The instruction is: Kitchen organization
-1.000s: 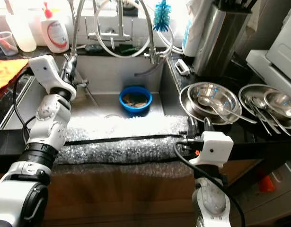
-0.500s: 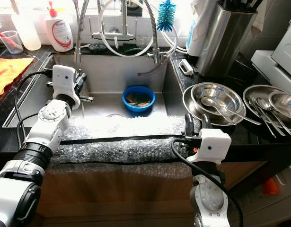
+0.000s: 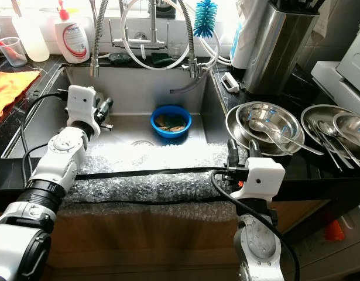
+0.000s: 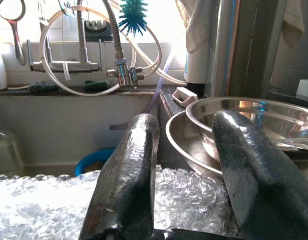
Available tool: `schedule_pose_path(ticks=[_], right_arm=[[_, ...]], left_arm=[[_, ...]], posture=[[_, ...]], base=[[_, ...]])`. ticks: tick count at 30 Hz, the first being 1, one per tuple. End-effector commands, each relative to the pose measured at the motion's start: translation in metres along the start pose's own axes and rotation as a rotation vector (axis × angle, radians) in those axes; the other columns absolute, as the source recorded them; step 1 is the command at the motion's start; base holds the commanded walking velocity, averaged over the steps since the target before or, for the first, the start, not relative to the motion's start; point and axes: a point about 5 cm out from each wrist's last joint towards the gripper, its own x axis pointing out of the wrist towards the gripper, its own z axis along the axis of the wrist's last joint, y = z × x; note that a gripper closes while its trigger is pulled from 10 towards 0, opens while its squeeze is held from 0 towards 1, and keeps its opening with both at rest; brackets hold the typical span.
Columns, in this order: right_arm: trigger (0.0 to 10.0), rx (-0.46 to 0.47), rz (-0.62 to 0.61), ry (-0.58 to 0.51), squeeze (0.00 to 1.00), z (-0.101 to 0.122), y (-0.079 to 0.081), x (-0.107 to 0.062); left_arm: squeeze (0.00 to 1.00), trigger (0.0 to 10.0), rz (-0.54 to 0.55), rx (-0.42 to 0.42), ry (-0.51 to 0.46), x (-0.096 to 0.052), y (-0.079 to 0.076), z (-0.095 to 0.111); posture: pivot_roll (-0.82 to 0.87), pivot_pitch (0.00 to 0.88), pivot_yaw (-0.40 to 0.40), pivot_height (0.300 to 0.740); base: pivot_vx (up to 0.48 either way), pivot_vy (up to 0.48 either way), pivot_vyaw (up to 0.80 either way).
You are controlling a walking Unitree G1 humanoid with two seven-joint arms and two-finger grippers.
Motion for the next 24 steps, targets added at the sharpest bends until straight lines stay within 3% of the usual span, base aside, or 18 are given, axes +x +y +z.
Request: schedule_pose_path(ticks=[1,4,5,6,13,19,21,22,23,24], right_arm=[[10.0,-0.001,-0.001,0.011,0.0,-0.001,-0.001,0.002],[10.0,-0.001,-0.001,0.009,0.0,-0.001,0.0,0.002],[10.0,-0.003,-0.003,0.001,0.0,0.001,0.0,0.003],[10.0,-0.013,-0.011,-0.01,0.0,0.004,-0.003,0.004],[10.0,-0.044,-0.028,-0.059,0.0,0.017,-0.014,0.01],[10.0,-0.061,-0.022,-0.08,0.0,0.024,-0.017,0.012],[10.0,-0.063,-0.011,-0.084,0.0,0.026,-0.015,0.013],[10.0,-0.066,-0.003,-0.094,0.27,0.029,-0.014,0.014],[10.0,-0.072,0.004,-0.114,0.99,0.034,-0.012,0.015],[10.0,-0.071,0.004,-0.122,1.0,0.036,-0.012,0.016]], left_arm=[[1.0,10.0,-0.006,-0.008,-0.014,-0.002,0.0,0.001],[1.0,10.0,-0.011,-0.019,-0.074,-0.006,0.002,0.009],[0.0,10.0,-0.001,-0.048,-0.17,-0.015,0.007,0.021],[0.0,10.0,0.014,-0.046,-0.234,-0.026,0.013,0.028],[0.0,10.0,0.065,0.075,-0.308,-0.074,0.029,0.037],[0.0,10.0,0.068,0.12,-0.279,-0.093,0.028,0.031],[0.0,10.0,0.078,0.1,-0.255,-0.098,0.027,0.026],[0.0,10.0,0.083,0.086,-0.238,-0.1,0.026,0.022],[0.0,10.0,0.082,0.081,-0.223,-0.102,0.024,0.018],[0.0,10.0,0.072,0.082,-0.221,-0.101,0.021,0.017]], posture=[[-0.03,0.064,-0.047,0.74],[-0.03,0.063,-0.05,0.74],[-0.03,0.06,-0.05,0.74],[-0.04,0.055,-0.047,0.74],[-0.07,0.033,-0.045,0.74],[-0.05,0.016,-0.05,0.74],[-0.05,0.016,-0.05,0.74],[-0.06,0.004,-0.051,0.74],[-0.06,0.004,-0.051,0.74],[-0.07,0.0,-0.05,0.74]], base=[[0.0,0.0,0.0],[0.0,0.0,0.0],[0.0,0.0,0.0],[0.0,0.0,0.0],[0.0,0.0,0.0],[0.0,0.0,0.0],[0.0,0.0,0.0],[0.0,0.0,0.0],[0.0,0.0,0.0],[0.0,0.0,0.0]])
